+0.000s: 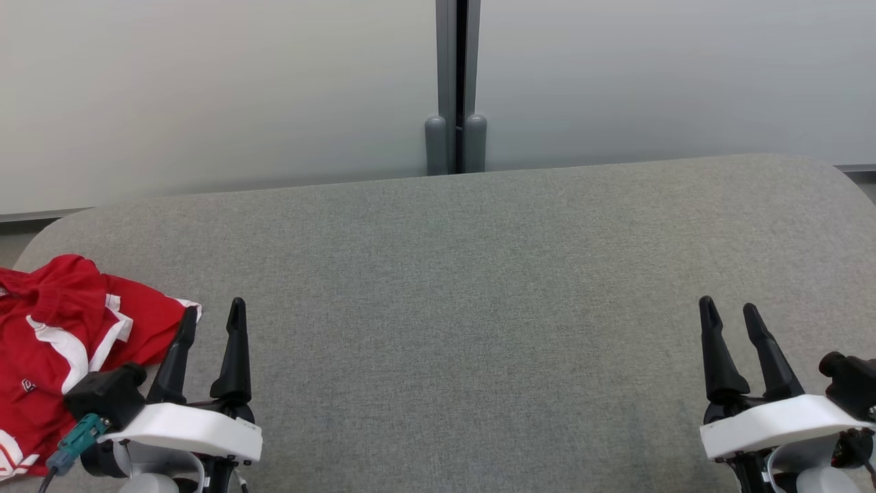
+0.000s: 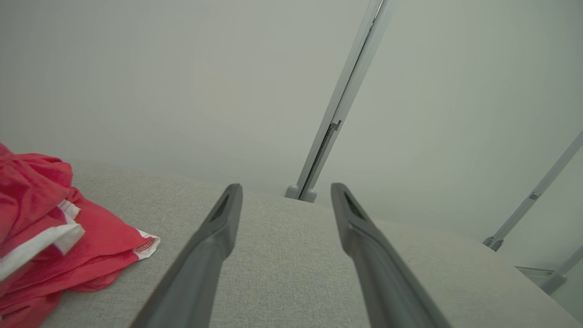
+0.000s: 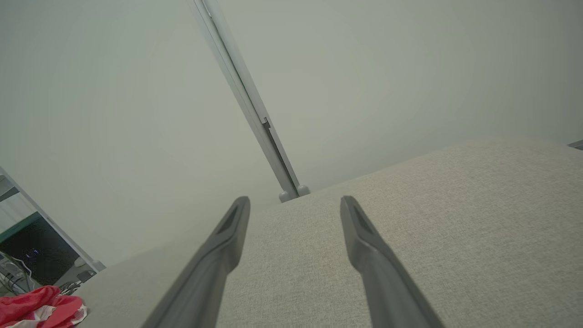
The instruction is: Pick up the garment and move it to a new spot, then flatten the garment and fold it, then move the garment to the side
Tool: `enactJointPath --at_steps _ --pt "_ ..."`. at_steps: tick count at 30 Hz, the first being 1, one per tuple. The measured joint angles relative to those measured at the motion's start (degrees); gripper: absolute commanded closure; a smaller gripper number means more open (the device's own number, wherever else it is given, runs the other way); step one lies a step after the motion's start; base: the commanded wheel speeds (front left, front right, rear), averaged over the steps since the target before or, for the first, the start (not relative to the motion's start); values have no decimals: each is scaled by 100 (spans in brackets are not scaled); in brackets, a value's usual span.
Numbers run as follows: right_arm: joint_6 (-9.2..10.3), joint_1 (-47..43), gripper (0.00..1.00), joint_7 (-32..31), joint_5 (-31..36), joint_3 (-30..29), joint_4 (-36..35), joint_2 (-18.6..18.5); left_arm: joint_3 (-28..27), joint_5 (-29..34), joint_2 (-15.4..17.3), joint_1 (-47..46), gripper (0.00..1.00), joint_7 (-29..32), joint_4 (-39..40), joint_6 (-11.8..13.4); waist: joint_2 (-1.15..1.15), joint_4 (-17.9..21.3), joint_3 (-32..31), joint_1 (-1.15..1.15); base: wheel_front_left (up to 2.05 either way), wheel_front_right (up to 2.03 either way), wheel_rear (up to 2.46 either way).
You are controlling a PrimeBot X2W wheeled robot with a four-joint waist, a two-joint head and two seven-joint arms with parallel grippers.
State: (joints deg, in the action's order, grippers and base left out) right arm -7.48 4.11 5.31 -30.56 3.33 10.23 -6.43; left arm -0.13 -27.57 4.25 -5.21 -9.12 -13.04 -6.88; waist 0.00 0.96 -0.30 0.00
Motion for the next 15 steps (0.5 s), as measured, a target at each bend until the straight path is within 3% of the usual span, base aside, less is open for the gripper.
enactJointPath --at_steps 15 --pt "0 -59 0 70 680 53 88 36 21 668 -5 3 0 -190 -235 16 0 13 -25 0 0 0 0"
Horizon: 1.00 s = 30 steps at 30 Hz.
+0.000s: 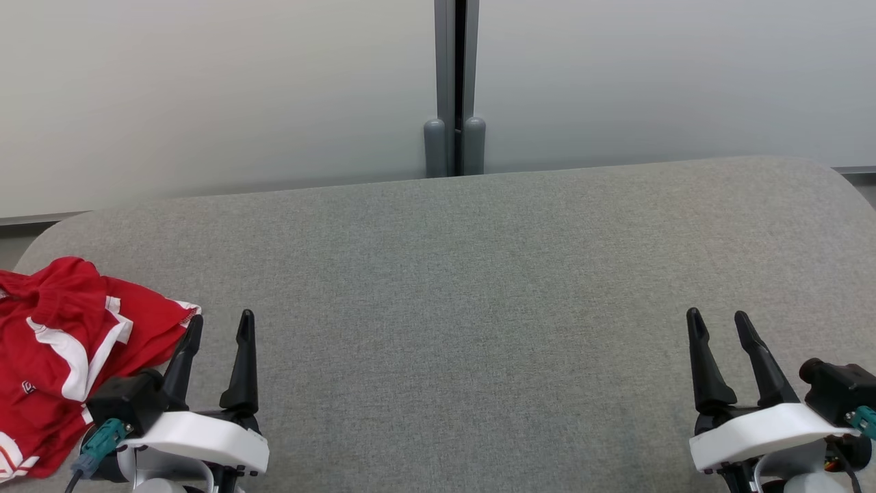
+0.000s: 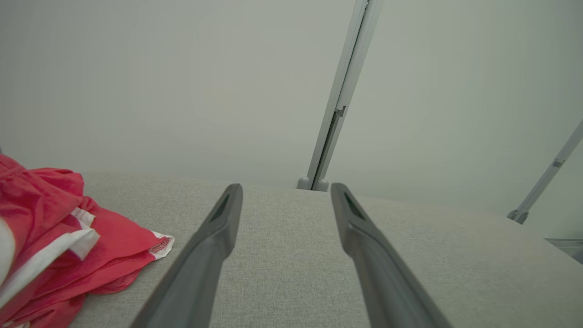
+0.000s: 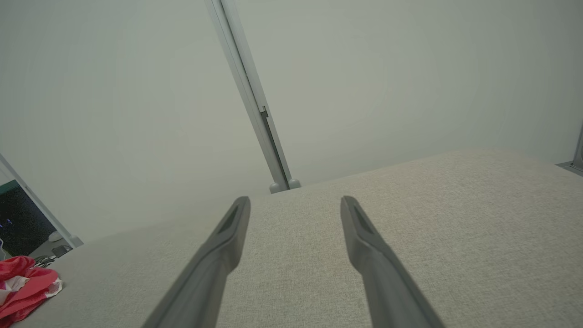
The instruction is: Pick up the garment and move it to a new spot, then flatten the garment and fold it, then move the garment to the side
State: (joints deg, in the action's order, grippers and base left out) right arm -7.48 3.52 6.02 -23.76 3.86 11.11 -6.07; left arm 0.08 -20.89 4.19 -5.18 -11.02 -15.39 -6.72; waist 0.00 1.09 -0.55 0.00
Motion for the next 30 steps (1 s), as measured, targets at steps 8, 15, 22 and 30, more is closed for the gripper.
enactJointPath --at_steps 8,15,22,30 --pt "0 -27 0 4 388 3 45 56 1 417 -14 1 0 -110 -188 9 0 19 -26 0 0 0 0" --pt "0 -31 0 55 641 30 56 75 -22 724 -25 -7 0 -188 -310 23 0 26 -50 0 0 0 0" --pt "0 -38 0 75 872 47 84 81 -31 954 -43 -37 0 -263 -430 22 0 25 -79 0 0 0 0" --pt "-1 -70 0 105 1062 49 113 104 -30 1212 -73 -69 0 -343 -569 22 0 9 -101 0 0 0 0"
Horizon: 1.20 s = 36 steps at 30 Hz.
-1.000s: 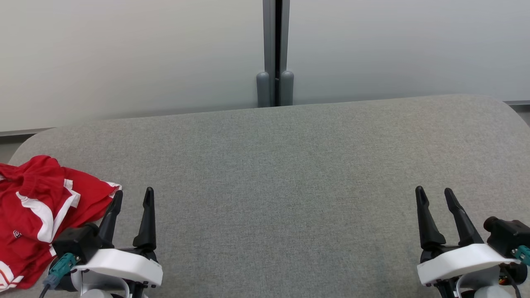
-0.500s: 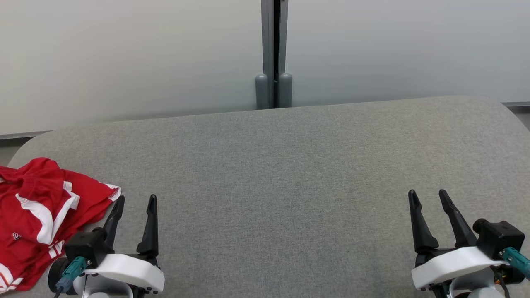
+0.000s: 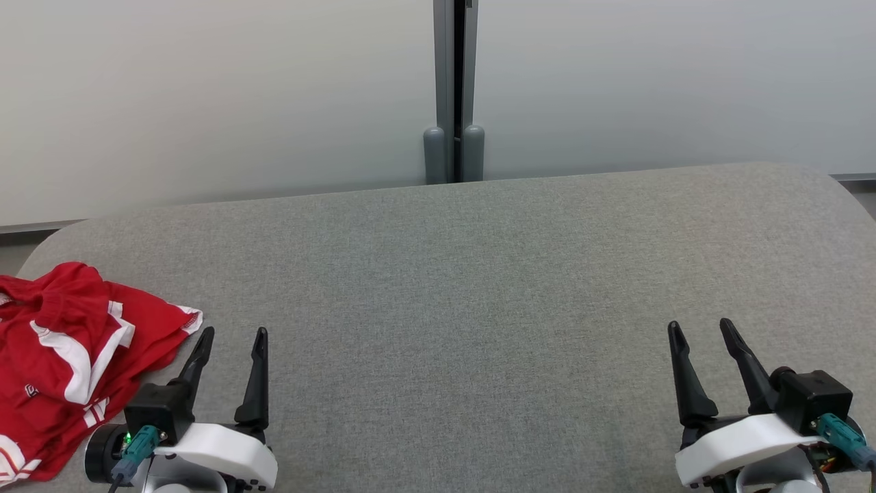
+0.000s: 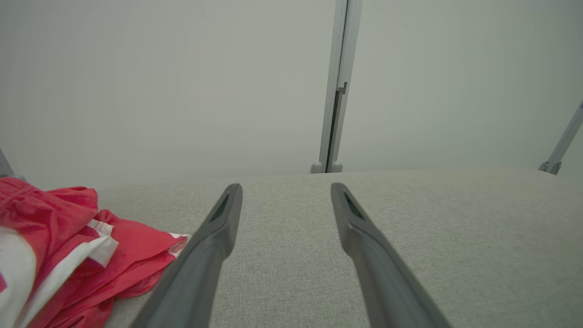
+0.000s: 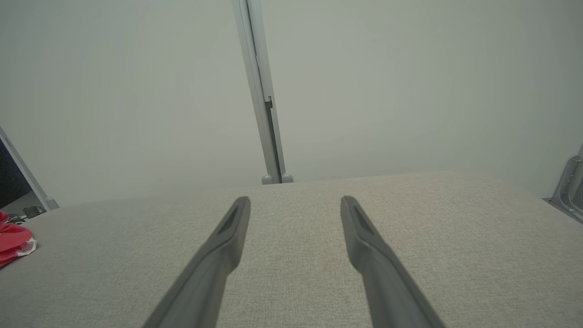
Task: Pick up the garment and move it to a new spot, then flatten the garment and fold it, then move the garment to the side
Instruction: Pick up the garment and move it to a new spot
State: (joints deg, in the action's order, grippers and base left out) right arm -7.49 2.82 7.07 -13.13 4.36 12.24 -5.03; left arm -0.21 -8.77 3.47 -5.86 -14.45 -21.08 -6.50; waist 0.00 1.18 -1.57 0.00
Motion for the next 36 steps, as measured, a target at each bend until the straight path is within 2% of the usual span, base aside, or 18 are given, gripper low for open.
enactJointPath --at_steps 6,24,29,36 --pt "0 1 0 24 96 40 14 -1 -23 170 -14 -35 0 -59 -74 0 0 -6 6 0 0 0 0" --pt "0 -24 0 24 67 13 -4 -15 -63 167 -41 -99 0 -64 -175 1 0 -124 44 0 0 0 0" --pt "0 -25 0 -36 86 -41 -122 -56 -59 200 -46 -244 0 -64 -121 10 0 -345 81 0 0 0 0" --pt "0 -19 0 -182 127 -48 -356 -110 -64 212 -52 -446 0 -65 -21 53 0 -931 147 0 0 0 0"
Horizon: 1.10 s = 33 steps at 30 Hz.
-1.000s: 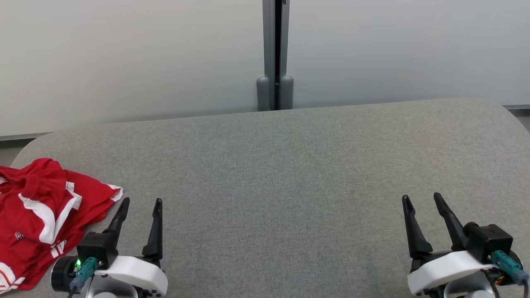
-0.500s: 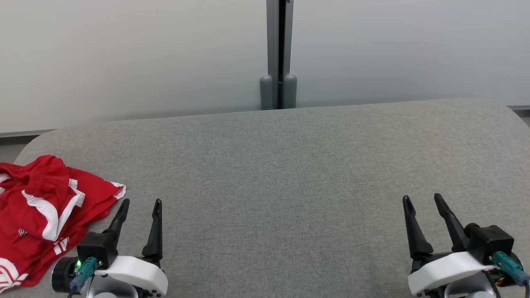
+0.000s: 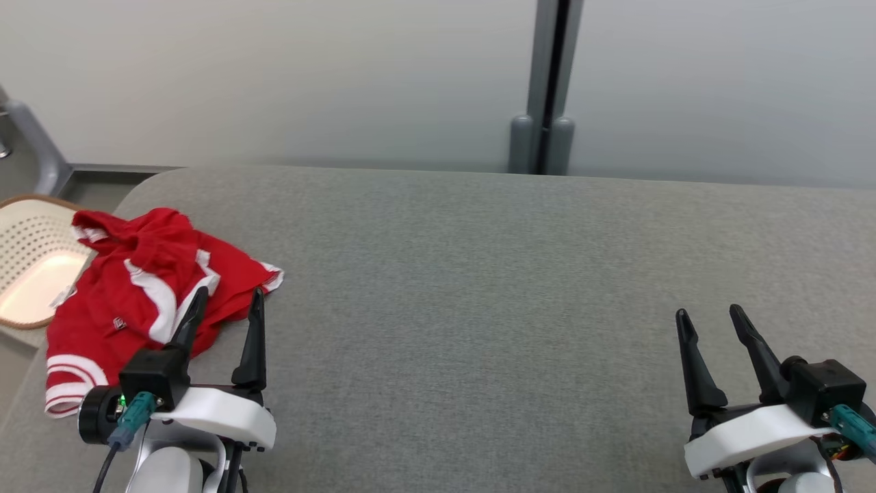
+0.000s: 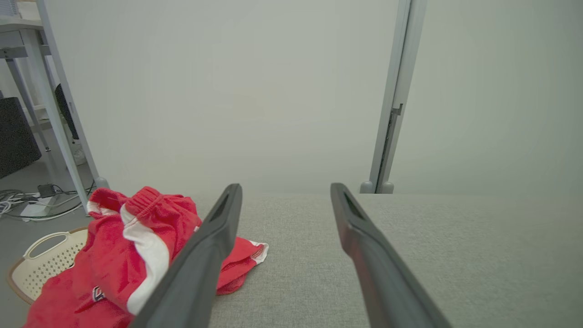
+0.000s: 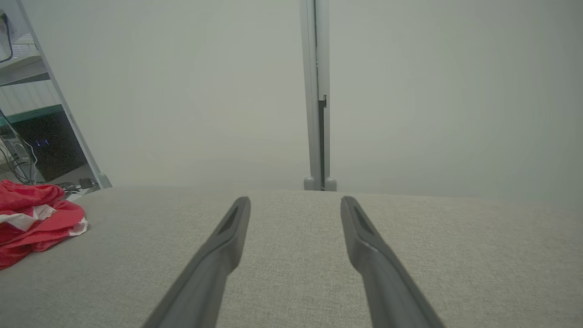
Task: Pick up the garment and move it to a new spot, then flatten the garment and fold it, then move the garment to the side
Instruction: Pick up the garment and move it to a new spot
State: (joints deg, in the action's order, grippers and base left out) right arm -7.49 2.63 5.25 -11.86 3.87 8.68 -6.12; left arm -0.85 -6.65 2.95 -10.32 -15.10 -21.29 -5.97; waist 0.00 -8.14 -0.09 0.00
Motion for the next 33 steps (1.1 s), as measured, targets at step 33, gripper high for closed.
enactJointPath --at_steps 33 --pt "0 121 0 -321 104 290 -420 -53 -81 -43 -2 -148 0 1 -181 -2 0 -1692 273 0 0 0 0"
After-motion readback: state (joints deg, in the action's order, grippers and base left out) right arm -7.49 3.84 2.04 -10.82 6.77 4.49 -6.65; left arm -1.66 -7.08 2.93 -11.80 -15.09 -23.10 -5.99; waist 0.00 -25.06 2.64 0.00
